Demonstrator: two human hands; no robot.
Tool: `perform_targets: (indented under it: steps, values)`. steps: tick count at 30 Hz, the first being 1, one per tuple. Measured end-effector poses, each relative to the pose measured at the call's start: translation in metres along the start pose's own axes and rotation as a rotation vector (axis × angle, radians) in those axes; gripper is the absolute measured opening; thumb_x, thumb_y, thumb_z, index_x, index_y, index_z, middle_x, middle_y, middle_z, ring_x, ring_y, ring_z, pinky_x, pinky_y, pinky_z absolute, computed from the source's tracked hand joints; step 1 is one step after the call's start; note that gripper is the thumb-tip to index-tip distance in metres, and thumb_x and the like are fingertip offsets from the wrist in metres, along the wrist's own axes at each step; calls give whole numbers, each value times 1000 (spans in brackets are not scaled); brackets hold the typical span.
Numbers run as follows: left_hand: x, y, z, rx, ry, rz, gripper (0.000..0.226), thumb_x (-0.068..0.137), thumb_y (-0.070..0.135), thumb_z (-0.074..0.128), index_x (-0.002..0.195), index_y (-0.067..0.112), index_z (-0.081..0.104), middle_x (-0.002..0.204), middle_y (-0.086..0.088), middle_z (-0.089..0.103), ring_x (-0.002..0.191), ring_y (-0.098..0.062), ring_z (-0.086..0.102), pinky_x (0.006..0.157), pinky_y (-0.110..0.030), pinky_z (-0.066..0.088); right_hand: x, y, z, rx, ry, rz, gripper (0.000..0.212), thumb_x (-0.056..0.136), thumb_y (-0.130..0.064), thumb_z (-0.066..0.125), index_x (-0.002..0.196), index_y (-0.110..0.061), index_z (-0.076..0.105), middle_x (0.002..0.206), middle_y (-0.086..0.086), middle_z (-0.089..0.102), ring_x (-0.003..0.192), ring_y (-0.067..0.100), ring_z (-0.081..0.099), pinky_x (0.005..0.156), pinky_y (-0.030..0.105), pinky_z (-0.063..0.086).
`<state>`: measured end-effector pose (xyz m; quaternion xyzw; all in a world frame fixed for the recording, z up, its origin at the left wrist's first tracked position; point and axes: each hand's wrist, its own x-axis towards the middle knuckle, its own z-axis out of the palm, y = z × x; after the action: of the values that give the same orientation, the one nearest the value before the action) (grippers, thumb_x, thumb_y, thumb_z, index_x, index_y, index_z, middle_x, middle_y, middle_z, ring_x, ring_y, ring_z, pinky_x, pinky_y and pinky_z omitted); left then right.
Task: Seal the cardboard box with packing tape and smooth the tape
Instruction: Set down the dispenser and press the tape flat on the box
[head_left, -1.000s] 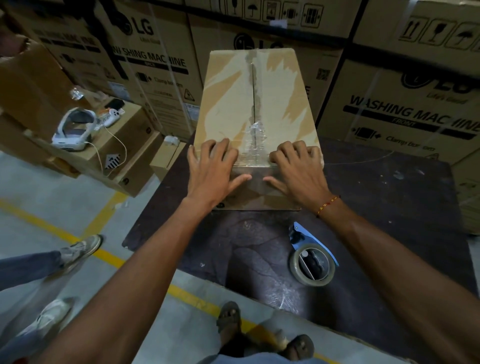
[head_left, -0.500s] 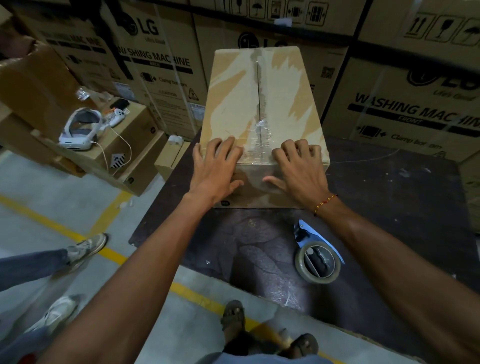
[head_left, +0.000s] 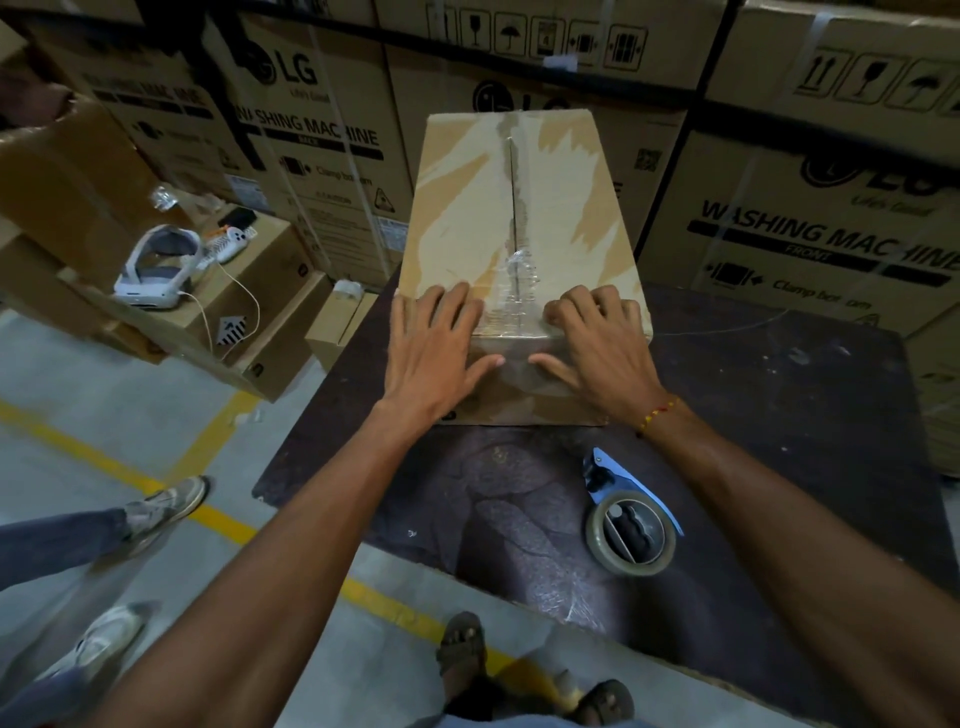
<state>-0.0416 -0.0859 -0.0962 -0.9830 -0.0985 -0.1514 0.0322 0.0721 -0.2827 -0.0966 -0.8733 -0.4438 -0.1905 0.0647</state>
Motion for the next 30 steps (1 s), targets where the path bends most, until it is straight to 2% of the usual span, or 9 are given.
perform_targets:
  steps: [5,8,13,16,18,22,25,28,30]
  values:
    - [0,5,5,-48,16,322,60,97,30,54,153,19,34,159,-2,38,146,-25,34,119,-46,26,-7,11,2,20,-18,-155,52,100,-51,43,148,-32,41,150,-11,49,117,25,48,83,43,38]
    - [10,4,0,-28,-62,288,63,96,39,56,152,22,35,159,0,39,148,-23,31,121,-48,23,-5,10,1,19,-56,-128,52,100,-54,42,148,-34,42,150,-14,49,118,23,49,79,41,35]
    - [32,1,-2,-2,-177,223,78,89,61,56,155,27,31,161,6,33,155,-22,12,124,-55,5,7,5,-2,6,-114,-87,59,93,-60,42,144,-31,46,150,-11,50,114,25,49,75,40,33]
    - [39,1,1,14,-253,167,90,86,66,55,157,24,19,166,3,21,155,-23,8,124,-54,7,23,-2,-4,-63,-170,-70,70,88,-69,41,143,-27,46,149,-10,49,113,27,47,74,40,29]
    - [39,3,4,11,-271,115,92,88,64,53,158,20,14,168,-1,14,155,-23,9,124,-50,12,33,-7,-2,-116,-199,-55,74,85,-73,42,139,-23,47,143,-8,49,112,28,45,75,41,30]
    - [37,2,5,14,-192,97,82,94,57,50,157,15,20,166,-5,19,154,-22,17,124,-43,18,38,-9,0,-112,-183,-10,70,84,-72,45,134,-23,50,137,-8,50,109,29,45,76,43,34]
    - [35,-2,6,-34,-166,121,79,94,57,52,155,14,25,165,-7,25,152,-23,22,123,-42,21,28,4,4,8,-133,-92,56,90,-59,53,137,-29,53,144,-12,52,112,29,45,75,39,33]
    - [35,-9,6,-92,-178,158,76,96,50,54,155,13,26,164,-9,25,152,-25,22,124,-42,21,23,15,3,169,-113,-146,43,94,-44,59,134,-26,60,141,-10,57,113,28,46,78,41,40]
    - [37,-18,3,-165,-206,194,71,97,42,56,155,14,28,164,-8,26,152,-25,22,124,-42,20,25,15,2,218,-122,-126,41,94,-46,58,129,-25,62,137,-10,59,113,25,46,80,43,44]
